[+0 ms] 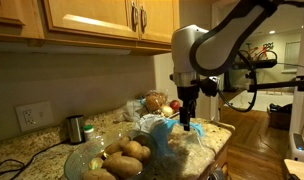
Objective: Remove a potato from the plastic bag and put it in the glass bowl
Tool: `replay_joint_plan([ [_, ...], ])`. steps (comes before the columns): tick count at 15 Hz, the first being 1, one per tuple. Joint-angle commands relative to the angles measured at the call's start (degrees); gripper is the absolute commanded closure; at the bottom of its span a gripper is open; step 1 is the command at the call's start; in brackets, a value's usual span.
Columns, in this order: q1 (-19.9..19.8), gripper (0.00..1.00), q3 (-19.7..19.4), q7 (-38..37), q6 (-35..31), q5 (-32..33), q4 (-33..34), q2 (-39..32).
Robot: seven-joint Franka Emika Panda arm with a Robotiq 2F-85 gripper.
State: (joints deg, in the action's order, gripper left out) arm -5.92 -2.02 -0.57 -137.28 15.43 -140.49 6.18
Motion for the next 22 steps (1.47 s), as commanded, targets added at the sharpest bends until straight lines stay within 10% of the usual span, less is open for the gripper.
replay_joint_plan([
  [1, -0.4, 0.0, -1.1, -3.2, -2.2, 1.0, 2.6, -5.2],
  [22, 0.8, 0.0, -4.3, -1.7, -7.0, -1.1, 26.6, -30.3],
])
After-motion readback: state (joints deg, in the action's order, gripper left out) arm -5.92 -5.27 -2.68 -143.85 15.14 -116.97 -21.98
